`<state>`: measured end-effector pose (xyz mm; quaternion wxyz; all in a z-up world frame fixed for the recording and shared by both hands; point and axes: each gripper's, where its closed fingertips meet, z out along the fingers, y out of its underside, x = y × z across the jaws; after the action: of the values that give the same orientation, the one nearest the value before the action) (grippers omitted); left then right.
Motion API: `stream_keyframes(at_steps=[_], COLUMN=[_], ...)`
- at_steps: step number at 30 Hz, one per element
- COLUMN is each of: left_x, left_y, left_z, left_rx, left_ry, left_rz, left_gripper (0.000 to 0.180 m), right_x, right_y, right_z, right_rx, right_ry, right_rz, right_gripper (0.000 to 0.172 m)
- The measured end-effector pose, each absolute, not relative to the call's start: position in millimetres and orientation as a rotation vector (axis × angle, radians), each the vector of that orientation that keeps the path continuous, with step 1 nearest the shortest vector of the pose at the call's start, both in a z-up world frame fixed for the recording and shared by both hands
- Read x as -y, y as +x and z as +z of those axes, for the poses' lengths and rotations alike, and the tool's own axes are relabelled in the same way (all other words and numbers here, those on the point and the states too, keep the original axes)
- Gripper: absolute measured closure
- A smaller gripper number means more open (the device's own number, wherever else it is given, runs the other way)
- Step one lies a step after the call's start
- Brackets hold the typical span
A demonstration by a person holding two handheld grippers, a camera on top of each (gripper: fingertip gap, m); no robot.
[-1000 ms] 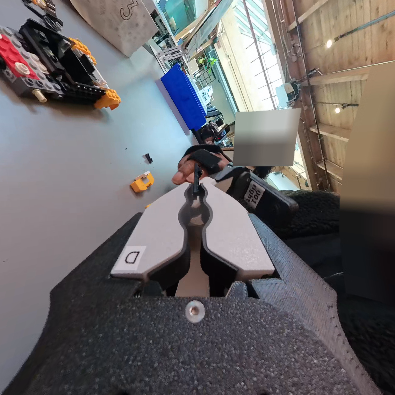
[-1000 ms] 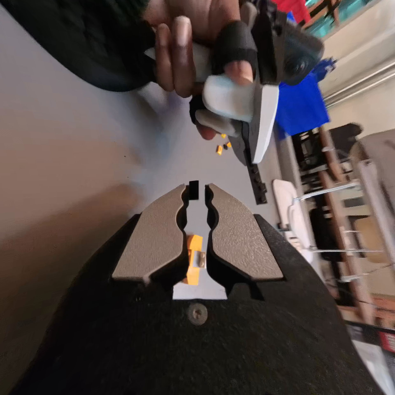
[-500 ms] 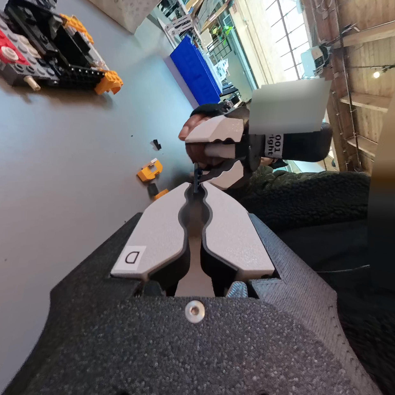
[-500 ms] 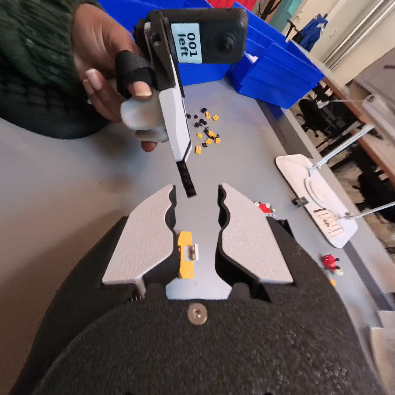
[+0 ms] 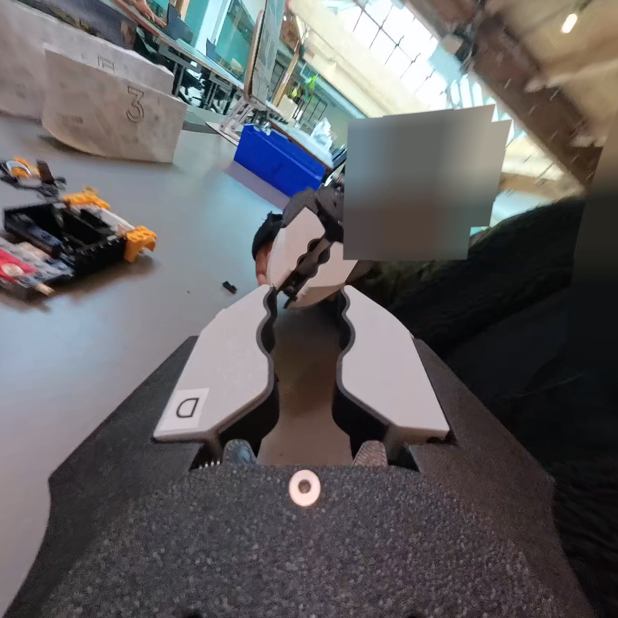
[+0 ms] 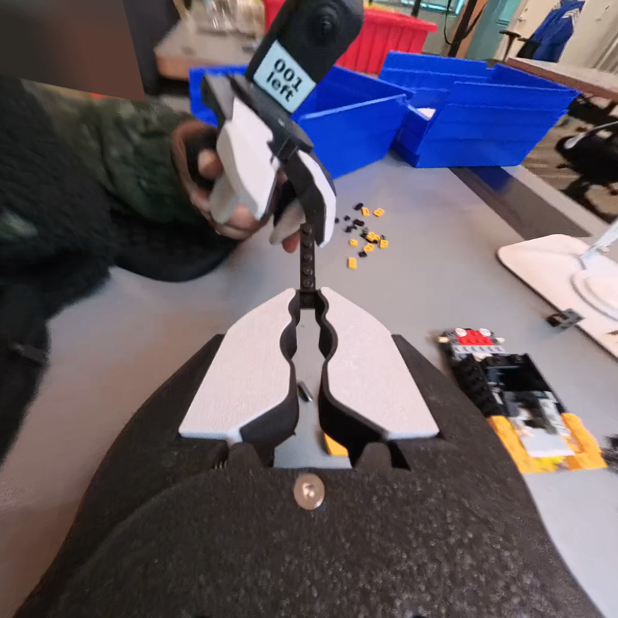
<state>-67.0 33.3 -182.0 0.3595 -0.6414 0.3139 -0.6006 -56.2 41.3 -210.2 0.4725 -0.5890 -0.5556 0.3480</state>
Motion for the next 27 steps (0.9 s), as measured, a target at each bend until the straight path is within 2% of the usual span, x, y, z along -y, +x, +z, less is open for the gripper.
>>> stream_keyframes(at_steps=[1, 5, 8, 15, 22, 27], left_x=[-32, -24, -21, -20, -14, -9], left_y=[-65, -57, -56, -57, -53, -51], left_z=[-183, -180, -178, -188, -202, -202], left_rx=[-0.864, -0.984, -1.002, -1.077, -1.182, -1.225], left_ry=[-1.639, -1.547, -1.516, -1.584, -1.619, -1.596], left_rz=[-1.47, -1.304, -1.282, -1.196, -1.109, -1.095], left_gripper=[0.148, 0.154, 0.173, 0.173, 0.172, 0.173], right_x=[-38, -24, -17, -16, -13, -9], right_y=[-57, -61, -64, -59, -59, -58], right_z=[-206, -195, -192, -192, -203, -206], right_rx=[1.337, 1.276, 1.263, 1.316, 1.409, 1.456], right_ry=[-1.45, -1.47, -1.474, -1.455, -1.471, -1.464], right_rz=[0.931, 1.208, 1.313, 1.298, 1.215, 1.204], right_gripper=[0.164, 0.164, 0.164, 0.158, 0.164, 0.161])
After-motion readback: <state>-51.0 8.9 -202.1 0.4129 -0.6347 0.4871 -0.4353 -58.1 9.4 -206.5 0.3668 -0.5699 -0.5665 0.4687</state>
